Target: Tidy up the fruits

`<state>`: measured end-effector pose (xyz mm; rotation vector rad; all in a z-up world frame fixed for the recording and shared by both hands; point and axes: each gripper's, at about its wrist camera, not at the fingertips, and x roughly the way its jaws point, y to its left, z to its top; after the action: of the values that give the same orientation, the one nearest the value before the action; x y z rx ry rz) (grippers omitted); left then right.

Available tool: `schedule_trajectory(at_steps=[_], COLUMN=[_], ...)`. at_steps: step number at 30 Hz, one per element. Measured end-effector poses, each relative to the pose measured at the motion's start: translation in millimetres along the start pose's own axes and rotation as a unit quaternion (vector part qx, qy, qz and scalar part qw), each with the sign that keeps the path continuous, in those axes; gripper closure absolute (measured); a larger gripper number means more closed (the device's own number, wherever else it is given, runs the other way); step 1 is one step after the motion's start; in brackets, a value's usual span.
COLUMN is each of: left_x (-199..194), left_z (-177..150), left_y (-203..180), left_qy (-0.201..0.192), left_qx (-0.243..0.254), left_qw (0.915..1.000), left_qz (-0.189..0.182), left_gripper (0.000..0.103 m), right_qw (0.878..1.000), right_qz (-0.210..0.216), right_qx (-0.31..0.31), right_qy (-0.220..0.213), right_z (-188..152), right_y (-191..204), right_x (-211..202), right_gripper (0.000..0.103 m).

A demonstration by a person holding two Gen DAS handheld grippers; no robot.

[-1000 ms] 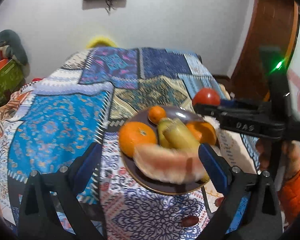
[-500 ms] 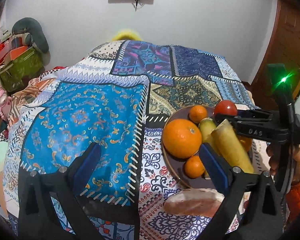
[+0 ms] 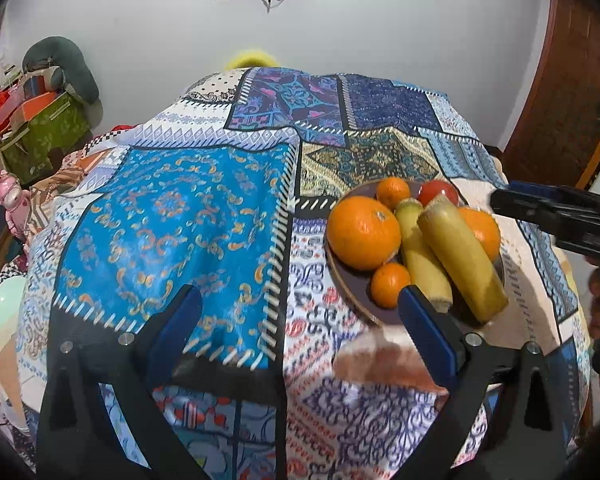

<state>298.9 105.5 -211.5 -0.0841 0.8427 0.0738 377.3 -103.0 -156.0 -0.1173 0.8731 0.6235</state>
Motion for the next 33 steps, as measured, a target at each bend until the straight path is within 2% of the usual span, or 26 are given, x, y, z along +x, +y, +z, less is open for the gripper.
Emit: schedule_trajectory(at_steps=[9,13,18,24,33], left_x=[-15.4,-23.3,-33.1,-38.2,-30.1], left_z=[-35.7,-50.4,-60.4,-66.2,-71.1], left_y=[13.9,20.7,32.2,50.3,59.0], left_qy=[0.029,0.029,0.021,0.016,0.025], left_qx=[-0.002,0.008,0.013,-0.011,-0.027], left_qw=[0.9995,0.9994,0.9995,0.9997,0.9993], left_qz=[0.008,0.019,0.021,0.013,0.004], left_gripper=[0.003,0.003,0.003,0.003,0.004], right_qw=[0.999,0.998,0.995,0.994,0.992], right_qz=[0.039,0.062,0.077,0.066,0.04], right_qx=[0.01,-0.003,-0.038,-0.035,-0.077], right_qy=[0.004,0.021,0.051,0.082,0.096], right_z=[-43.9,-54.7,-59.8,-57.5,-59.3], right_y=[34.9,59.5,91.3,97.7,110.0], right_x=[-34.6,-31.9,-6.7,33.1,49.4], right_gripper=[0.047,0.047,0.047,0.05,0.052])
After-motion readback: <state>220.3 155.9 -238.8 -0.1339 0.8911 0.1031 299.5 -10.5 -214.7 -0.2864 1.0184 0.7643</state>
